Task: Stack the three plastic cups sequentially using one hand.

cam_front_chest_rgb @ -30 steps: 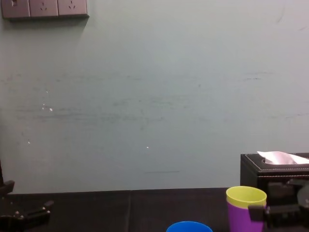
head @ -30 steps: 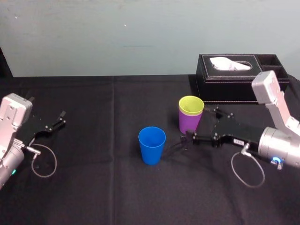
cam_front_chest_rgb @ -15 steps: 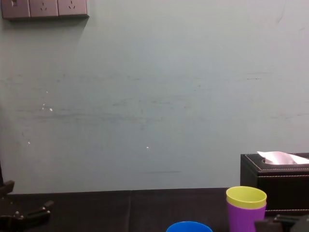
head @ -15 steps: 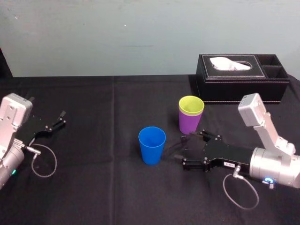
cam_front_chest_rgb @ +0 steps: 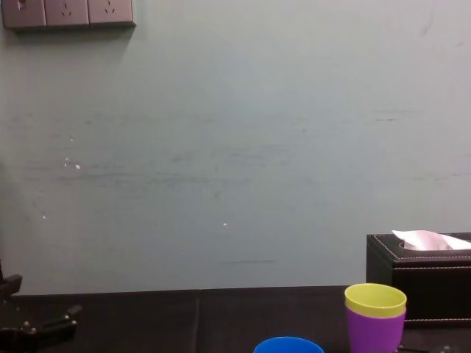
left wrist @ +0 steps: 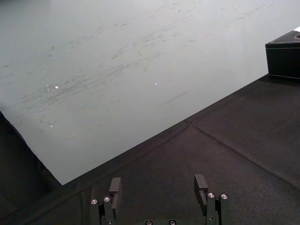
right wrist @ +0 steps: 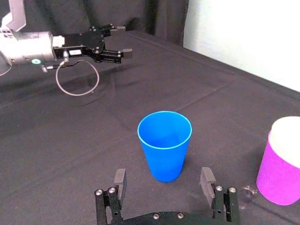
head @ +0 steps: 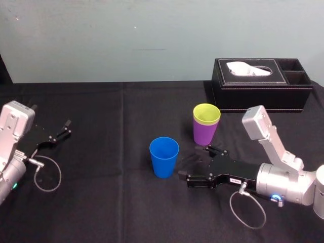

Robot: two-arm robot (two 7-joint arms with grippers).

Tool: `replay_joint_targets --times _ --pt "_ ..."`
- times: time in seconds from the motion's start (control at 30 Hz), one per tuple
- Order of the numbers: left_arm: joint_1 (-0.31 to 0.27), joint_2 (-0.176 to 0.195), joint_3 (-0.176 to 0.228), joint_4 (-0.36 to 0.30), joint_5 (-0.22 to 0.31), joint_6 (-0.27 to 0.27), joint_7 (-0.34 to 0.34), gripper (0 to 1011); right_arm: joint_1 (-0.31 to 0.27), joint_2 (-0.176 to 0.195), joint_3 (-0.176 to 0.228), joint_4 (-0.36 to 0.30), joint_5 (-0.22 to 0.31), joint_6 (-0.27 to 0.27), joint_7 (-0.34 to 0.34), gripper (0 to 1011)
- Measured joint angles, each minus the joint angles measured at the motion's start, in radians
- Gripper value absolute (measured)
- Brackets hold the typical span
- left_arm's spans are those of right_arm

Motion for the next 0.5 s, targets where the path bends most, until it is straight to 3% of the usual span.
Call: replay_joint_targets --times 0.5 --pt "0.0 0.0 0.0 0.0 0.0 0.0 0.0 1010 0.05 -0.044 -0.034 0.057 -0.021 0.011 -0.003 1003"
